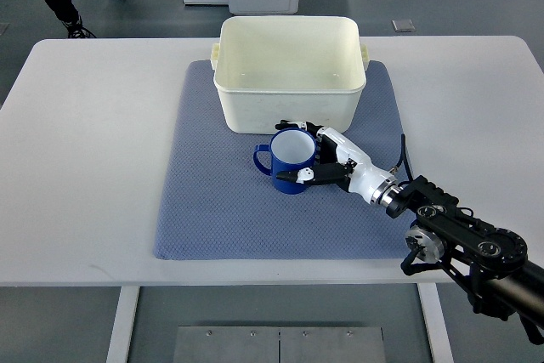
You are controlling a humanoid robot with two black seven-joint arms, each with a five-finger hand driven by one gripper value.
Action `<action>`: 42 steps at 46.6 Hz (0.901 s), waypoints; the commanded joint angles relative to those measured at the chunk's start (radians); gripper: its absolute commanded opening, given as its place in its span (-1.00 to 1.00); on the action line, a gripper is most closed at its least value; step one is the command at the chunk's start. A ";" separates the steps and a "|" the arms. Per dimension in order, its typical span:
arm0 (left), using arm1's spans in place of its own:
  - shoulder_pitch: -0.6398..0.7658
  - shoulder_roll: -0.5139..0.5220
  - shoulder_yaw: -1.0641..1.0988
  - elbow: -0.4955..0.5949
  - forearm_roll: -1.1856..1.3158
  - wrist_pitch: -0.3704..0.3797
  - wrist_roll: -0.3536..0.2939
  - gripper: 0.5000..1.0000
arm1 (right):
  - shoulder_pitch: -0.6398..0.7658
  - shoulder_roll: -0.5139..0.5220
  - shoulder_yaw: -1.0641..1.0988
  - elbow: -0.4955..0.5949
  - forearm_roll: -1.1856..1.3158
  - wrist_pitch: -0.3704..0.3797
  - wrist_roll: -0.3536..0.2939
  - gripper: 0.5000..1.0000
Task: Place cup in box with right hand
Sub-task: 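Close the right hand's fingers around the blue mug body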
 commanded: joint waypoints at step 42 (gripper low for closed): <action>0.000 0.000 0.001 0.000 0.000 0.000 0.001 1.00 | 0.009 0.044 -0.017 -0.021 0.001 -0.022 0.003 -1.00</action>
